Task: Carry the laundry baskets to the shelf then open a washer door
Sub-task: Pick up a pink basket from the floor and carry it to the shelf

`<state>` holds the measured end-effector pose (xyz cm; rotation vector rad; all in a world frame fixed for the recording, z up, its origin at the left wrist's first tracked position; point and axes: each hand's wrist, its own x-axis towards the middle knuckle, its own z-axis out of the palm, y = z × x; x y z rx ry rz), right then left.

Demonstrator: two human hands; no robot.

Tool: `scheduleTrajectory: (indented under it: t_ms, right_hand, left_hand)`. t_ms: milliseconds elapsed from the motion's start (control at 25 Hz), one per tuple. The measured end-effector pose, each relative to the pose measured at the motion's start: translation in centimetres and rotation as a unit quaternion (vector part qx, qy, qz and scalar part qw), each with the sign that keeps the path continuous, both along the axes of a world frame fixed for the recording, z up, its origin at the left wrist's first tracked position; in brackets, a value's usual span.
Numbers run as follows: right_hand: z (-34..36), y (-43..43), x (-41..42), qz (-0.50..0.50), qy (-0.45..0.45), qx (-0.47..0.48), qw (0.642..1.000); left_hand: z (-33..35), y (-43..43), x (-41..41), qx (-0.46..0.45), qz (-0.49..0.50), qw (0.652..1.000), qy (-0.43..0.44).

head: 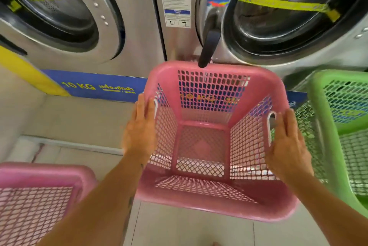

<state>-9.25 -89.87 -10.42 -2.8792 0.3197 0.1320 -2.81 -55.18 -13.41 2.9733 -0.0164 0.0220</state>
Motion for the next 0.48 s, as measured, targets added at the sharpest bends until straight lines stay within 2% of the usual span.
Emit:
scheduleTrajectory:
  t_ms: [320, 480]
  right_hand:
    - [0.0, 1.9, -5.7, -0.072, -0.001, -0.003, 0.997]
    - [-0.3, 4.4, -11.5, -0.058, -0.007, -0.012, 0.998]
  left_hand:
    - [0.1, 1.1, -1.7, -0.082, -0.051, 0.994, -0.049]
    - [0.1, 4.0, -8.0, -0.118, -0.048, 0.991, -0.034]
